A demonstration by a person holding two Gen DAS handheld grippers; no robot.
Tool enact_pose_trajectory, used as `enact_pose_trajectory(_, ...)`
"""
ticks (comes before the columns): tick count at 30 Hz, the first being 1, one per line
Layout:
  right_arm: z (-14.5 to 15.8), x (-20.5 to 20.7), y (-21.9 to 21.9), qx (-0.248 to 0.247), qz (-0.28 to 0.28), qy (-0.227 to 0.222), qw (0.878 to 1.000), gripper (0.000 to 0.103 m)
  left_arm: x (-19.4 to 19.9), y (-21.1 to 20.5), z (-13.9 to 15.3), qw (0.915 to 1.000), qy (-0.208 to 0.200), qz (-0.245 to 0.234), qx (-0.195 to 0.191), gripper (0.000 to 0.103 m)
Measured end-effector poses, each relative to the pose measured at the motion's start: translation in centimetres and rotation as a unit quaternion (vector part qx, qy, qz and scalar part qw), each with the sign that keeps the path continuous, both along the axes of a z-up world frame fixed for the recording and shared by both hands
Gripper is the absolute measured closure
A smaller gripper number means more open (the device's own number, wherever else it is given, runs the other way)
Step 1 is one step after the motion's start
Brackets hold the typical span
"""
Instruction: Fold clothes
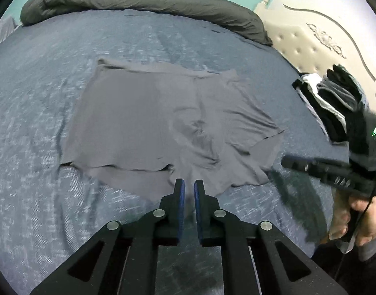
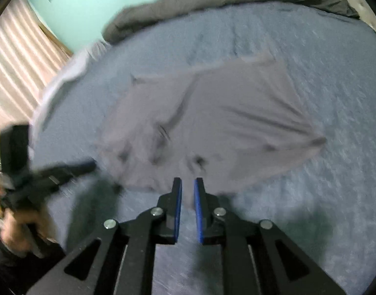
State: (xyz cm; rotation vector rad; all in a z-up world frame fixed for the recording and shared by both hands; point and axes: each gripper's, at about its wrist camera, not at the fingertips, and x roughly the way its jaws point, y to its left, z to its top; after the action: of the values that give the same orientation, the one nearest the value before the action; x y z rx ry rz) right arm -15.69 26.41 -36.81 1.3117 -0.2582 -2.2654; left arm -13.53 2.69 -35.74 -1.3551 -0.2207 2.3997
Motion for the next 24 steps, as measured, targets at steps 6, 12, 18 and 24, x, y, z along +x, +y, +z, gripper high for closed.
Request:
enact_pose_trajectory(6, -2.2, -1.0, -3.7, 0.025, 0.036, -0.005, 0.999, 0.094, -1.4, 1.8, -3.1, 0.9991, -0.035, -0.007, -0.024, 0.094)
enact_pose_trajectory(12, -4.9, -1.1, -2.6, 0.022, 0.021, -0.063, 0.998, 0.093, -0.4, -1.2, -2.8, 0.9981, -0.056, 0.024, 0.002, 0.094)
enact_pose_trajectory(18, -2.4, -1.7, 0.7, -0.043, -0.034, -0.025, 0.998, 0.093, -0.9, -8.3, -0.4, 0.9913, -0.017, 0.130, -0.006, 0.060)
enact_pose_trajectory(24, -3.2, -2.6, 2.2, -0.045, -0.073, -0.028, 0.996, 0.093, -2.2, -12.3, -2.3, 0.9815, -0.038, 0.187, -0.004, 0.060)
